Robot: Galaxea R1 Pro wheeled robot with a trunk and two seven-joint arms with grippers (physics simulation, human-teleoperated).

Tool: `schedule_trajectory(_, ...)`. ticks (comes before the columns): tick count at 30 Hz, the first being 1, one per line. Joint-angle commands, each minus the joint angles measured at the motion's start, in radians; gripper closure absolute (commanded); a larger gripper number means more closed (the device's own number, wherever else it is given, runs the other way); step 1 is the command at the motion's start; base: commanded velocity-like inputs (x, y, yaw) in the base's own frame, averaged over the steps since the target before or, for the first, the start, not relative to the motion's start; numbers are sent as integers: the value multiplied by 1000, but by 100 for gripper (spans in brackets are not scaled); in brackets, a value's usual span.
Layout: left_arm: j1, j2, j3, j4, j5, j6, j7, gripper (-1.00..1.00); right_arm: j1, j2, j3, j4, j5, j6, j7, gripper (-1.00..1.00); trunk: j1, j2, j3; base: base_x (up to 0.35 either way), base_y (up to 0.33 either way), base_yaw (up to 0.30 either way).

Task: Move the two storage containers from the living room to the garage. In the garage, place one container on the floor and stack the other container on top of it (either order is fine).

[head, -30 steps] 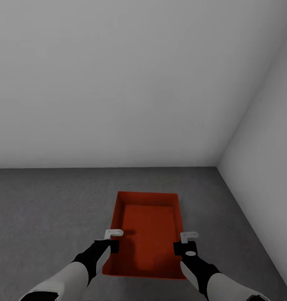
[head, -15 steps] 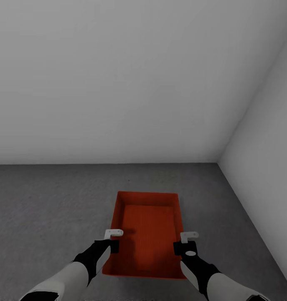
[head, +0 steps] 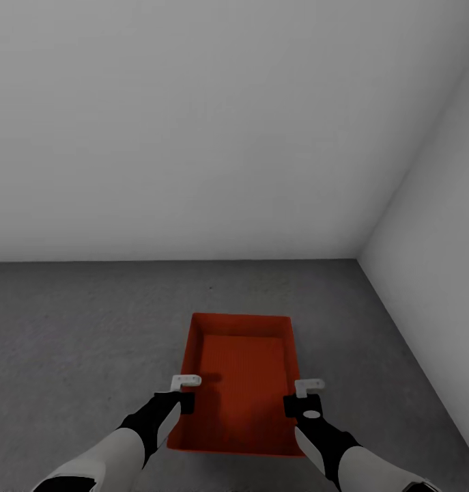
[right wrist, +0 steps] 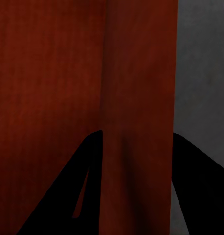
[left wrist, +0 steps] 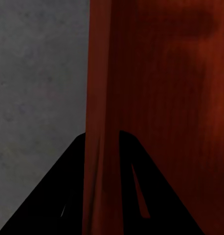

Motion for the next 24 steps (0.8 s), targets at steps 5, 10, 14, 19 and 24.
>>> schedule_trajectory(5,0,-1,-13,-5,-20,7,11,100,-1,-1,10,20,-20,-5,-11,100,19,-36,-24,0,0,0)
schedule_trajectory(10,0,0,-13,-5,-20,7,10,100,-1,-1,10,20,-20,-5,-11,100,38,-71,-48,0,0,0)
schedule_trajectory(14,-1,0,-13,-5,-20,7,10,100,-1,-1,10,20,-20,-5,-11,100,54,-99,-67,0,0,0)
schedule_trajectory(19,0,-1,-13,-5,-20,7,10,100,-1,-1,10,20,-20,-5,-10,100,73,-134,-90,0,0,0)
schedule_trajectory(24,0,-1,-13,-6,-20,8,8,100,-1,-1,10,20,-20,-5,-10,100,73,-134,-98,0,0,0)
